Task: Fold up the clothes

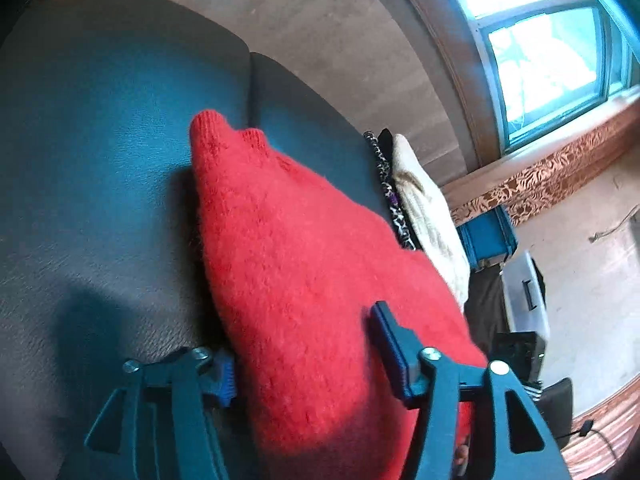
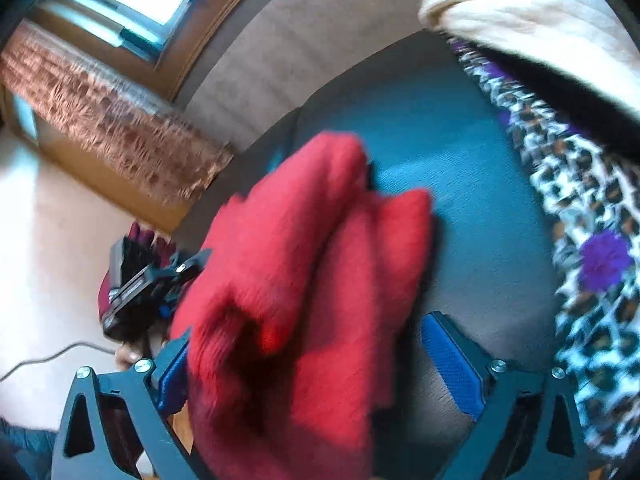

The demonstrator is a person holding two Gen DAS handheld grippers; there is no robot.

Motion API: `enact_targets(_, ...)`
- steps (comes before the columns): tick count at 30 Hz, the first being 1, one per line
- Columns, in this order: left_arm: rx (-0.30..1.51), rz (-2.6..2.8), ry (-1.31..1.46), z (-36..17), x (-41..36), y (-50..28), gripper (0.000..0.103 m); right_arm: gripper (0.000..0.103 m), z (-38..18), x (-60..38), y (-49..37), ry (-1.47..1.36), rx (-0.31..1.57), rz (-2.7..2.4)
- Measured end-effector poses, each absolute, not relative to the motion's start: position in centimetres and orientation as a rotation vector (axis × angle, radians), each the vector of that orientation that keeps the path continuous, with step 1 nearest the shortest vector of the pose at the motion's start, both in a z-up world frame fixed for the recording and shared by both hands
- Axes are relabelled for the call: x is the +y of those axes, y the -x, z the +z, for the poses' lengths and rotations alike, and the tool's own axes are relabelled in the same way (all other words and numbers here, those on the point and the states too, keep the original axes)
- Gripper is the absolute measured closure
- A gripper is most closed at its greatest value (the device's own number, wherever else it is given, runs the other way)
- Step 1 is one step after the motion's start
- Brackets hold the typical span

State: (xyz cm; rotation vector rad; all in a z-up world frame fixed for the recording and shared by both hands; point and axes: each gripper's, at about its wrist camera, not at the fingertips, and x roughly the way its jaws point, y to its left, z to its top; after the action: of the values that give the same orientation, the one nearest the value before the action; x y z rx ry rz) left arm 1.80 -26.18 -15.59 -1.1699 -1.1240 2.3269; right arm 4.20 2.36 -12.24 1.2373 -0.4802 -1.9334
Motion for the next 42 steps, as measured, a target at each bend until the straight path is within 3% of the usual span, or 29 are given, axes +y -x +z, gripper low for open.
enact_targets(3, -1.039, 2.381, 1.201, -15.2, -24.9, -1.3, 0.045, 0.000, -12.1, 0.8, -3.6, -1.191, -0.380, -1.936)
enact_targets(4, -0.986, 2.411, 1.215, -15.0, -24.3, -1.3, 0.050, 0.000, -12.0, 0.0, -3.8, -1.193, -0.317, -1.944)
enact_targets(5, -0.998, 2.424, 1.208, -14.9, -24.2, -1.6, 0.064, 0.000, -11.8, -1.1, -3.9, -1.198, -0.245, -1.954)
enact_targets(6, -1.036, 2.432, 1.169, -14.6, -24.6, -2.2, 0.070, 0.008, -11.5, -2.0, -4.1, -1.198, -0.219, -1.933)
enact_targets(8, -1.064, 2.491, 1.086, -13.2, -25.5, -4.0, 0.072, 0.033, -11.6, -2.7, -4.0, -1.205, -0.248, -1.872)
enact_targets(12, -1.059, 2.631, 0.935, -9.4, -28.6, -8.8, 0.073, 0.043, -11.6, -5.9, -4.7, -1.208, -0.305, -1.784)
enact_targets(18, -1.087, 2.905, 0.651, -2.5, -37.5, -18.6, 0.074, 0.044, -7.9, -16.6, -7.2, -1.082, -0.251, -1.596)
enact_targets(24, -1.061, 3.206, 0.272, 6.5, -47.3, -29.1, 0.074, 0.044, 1.8, -32.4, -9.6, -0.840, -0.118, -1.408)
enact_targets(28, -1.177, 3.346, 0.093, 10.7, -55.0, -34.6, 0.074, 0.044, 8.0, -43.7, -10.8, -0.723, -0.066, -1.311)
enact_targets(31, -1.344, 3.439, 0.140, 10.4, -60.3, -36.1, 0.073, 0.044, 8.9, -51.4, -11.8, -0.728, -0.020, -1.276)
enact_targets(35, -1.722, 3.413, 0.622, 2.4, -69.6, -35.8, 0.073, 0.043, 4.2, -61.4, -11.3, -0.877, 0.131, -1.284)
enact_targets(36, -1.793, 3.395, 0.770, 0.1, -71.5, -35.5, 0.069, 0.037, 2.1, -63.2, -11.4, -0.913, 0.166, -1.282)
enact_targets(38, -1.912, 3.321, 0.730, -2.5, -73.2, -36.1, 0.066, 0.030, -1.3, -65.3, -11.0, -0.963, 0.139, -1.266)
enact_targets(40, -1.930, 3.291, 0.677, -1.9, -73.8, -36.6, 0.065, 0.028, -1.9, -65.7, -10.3, -0.973, 0.064, -1.241)
enact_targets(42, -1.830, 3.355, 0.732, -0.6, -73.6, -36.2, 0.058, 0.022, -1.3, -66.8, -9.9, -0.949, 0.074, -1.236)
